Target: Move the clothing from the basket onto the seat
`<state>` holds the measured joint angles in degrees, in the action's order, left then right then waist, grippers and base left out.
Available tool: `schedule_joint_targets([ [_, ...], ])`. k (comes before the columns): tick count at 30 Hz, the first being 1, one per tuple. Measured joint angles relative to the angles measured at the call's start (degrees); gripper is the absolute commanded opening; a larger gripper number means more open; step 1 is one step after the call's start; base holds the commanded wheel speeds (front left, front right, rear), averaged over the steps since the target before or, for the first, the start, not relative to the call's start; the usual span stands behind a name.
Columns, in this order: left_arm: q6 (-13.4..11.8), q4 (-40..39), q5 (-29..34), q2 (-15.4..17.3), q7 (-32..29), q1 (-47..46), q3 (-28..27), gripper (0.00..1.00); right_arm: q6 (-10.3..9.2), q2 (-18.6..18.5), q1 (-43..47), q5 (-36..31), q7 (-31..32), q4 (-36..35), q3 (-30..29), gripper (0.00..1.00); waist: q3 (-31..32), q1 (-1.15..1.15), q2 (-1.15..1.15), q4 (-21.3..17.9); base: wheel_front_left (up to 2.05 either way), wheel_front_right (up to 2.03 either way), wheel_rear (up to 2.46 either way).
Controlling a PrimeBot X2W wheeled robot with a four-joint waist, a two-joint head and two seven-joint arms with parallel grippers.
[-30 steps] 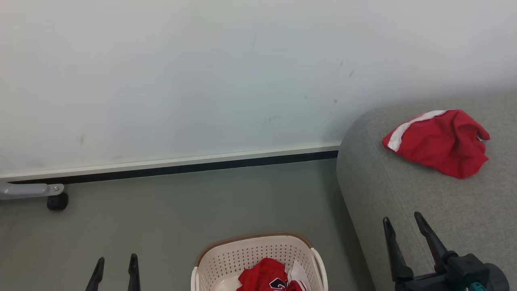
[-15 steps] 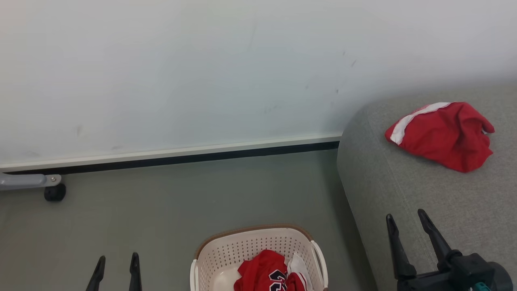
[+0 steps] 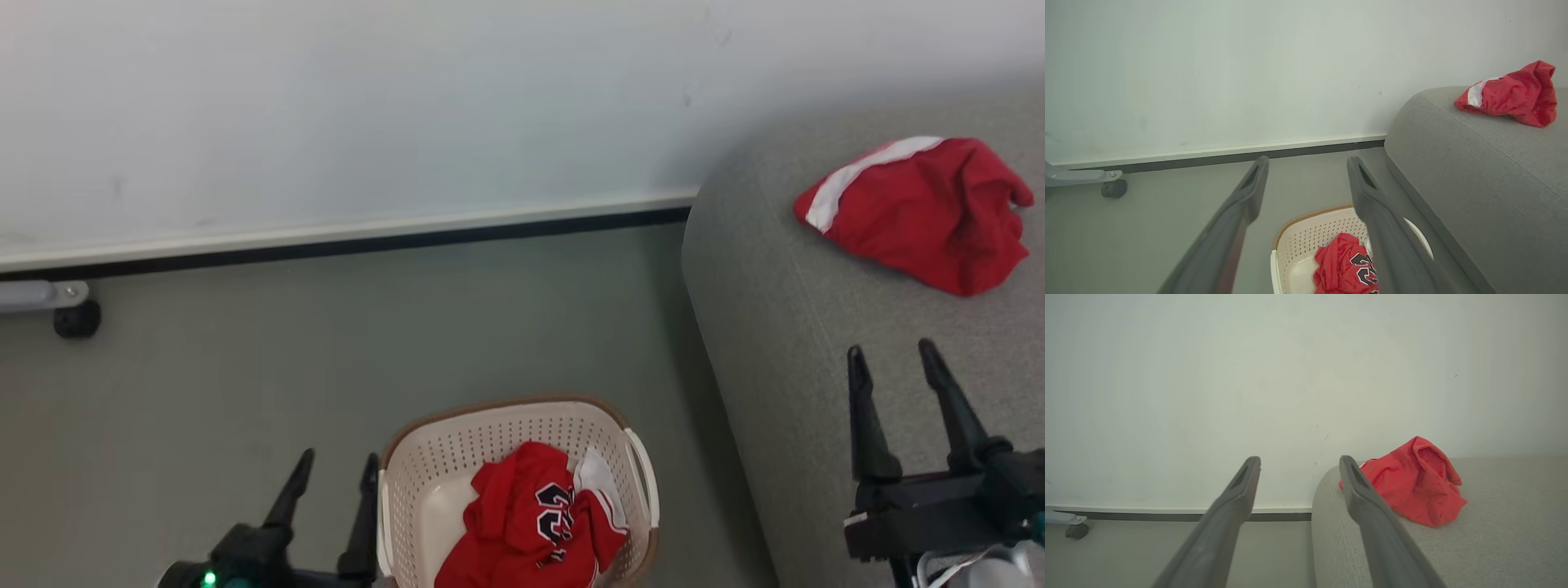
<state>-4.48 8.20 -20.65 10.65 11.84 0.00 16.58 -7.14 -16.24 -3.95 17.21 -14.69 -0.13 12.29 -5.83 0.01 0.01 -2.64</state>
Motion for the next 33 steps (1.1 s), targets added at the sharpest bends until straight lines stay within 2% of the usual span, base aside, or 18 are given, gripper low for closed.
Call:
schedule_joint_targets([
  [5, 1.4, 3.2, 2.0, -1.5, -2.2, -4.6, 4.3, 1.00, 0.00, -0.5, -3.3, -0.2, 0.0, -1.2, -1.3, 1.00, -3.6, 0.00, 0.00, -0.5, 0.00, 0.00, 0.00],
  [14, 3.5, 10.4, 4.5, -6.3, -5.6, -13.7, 10.4, 1.00, 0.00, -1.1, -11.1, -0.7, 0.1, -3.0, -2.2, 1.00, -10.1, 0.01, 0.01, -1.9, 0.00, 0.00, 0.00],
  [23, 3.6, 19.1, 6.2, -6.8, -8.8, -18.6, 13.0, 1.00, 0.00, -0.6, -20.7, -1.7, 1.1, -4.5, -2.1, 1.00, -16.8, 0.01, 0.01, -3.7, 0.00, 0.00, 0.00],
  [33, 4.0, 24.8, 7.3, -7.1, -10.3, -22.6, 14.7, 1.00, 0.09, -0.1, -28.7, -2.2, 2.4, -5.2, -1.2, 1.00, -23.6, 0.00, 0.01, -5.7, 0.00, 0.00, 0.00],
])
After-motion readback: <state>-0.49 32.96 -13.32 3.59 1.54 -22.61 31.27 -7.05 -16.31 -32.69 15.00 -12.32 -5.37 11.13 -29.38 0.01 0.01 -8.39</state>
